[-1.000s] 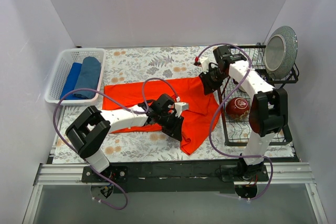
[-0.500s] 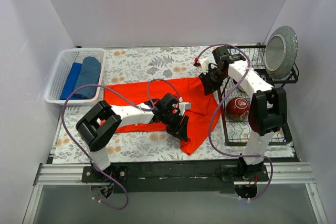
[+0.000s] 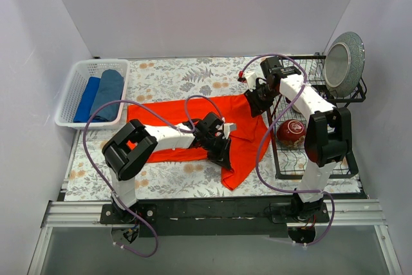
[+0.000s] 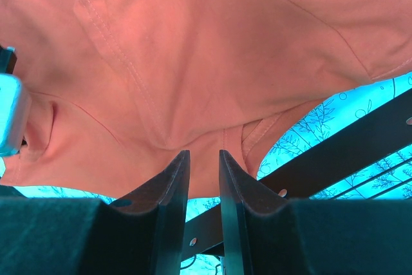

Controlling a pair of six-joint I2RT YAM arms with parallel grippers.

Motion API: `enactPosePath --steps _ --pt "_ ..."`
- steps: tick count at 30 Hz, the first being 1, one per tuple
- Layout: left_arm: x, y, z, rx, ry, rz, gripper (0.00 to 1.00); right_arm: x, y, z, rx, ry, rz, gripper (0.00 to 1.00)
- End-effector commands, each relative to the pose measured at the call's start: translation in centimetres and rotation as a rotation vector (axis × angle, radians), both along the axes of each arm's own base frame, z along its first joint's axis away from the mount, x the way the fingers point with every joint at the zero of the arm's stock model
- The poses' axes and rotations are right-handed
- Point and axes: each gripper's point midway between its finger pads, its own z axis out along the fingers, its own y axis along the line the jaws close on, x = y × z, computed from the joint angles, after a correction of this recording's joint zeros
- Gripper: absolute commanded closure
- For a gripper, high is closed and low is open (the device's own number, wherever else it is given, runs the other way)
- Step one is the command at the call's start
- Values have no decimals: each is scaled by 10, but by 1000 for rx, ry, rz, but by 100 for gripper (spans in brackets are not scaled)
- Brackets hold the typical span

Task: Roll the t-shirts
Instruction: Fold the T-shirt at the center of the board.

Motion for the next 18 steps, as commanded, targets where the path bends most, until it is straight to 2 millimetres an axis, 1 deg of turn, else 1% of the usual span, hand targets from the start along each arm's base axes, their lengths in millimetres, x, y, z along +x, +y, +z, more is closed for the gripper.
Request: enactPosePath --steps 1,5,6,7,9,10,12,13,14,15,18 --pt "7 -2 11 -10 -36 -2 100 8 2 12 18 -41 4 68" --pt "8 9 19 -20 -50 -17 100 8 2 13 15 -37 5 67" --pt "7 19 20 -12 -35 -13 100 7 1 12 14 -34 6 68" --pt "7 24 28 -28 -60 -27 100 8 1 13 13 -34 7 67" --pt "4 42 33 -17 -61 -31 100 5 2 12 16 -27 12 68" --pt "1 47 34 -15 -54 -37 100 5 2 10 16 -22 12 67" --pt "-12 63 28 15 -8 -51 100 4 2 10 18 -17 13 67" --pt "-16 67 31 6 -24 -63 100 4 3 8 18 -12 14 67" --pt "-17 70 30 6 -31 -65 100 6 3 9 20 -14 14 68" --pt "-21 76 23 27 -31 -61 100 6 3 9 20 -13 14 67" --pt "-19 85 15 55 -77 -66 100 9 3 9 19 -13 15 67"
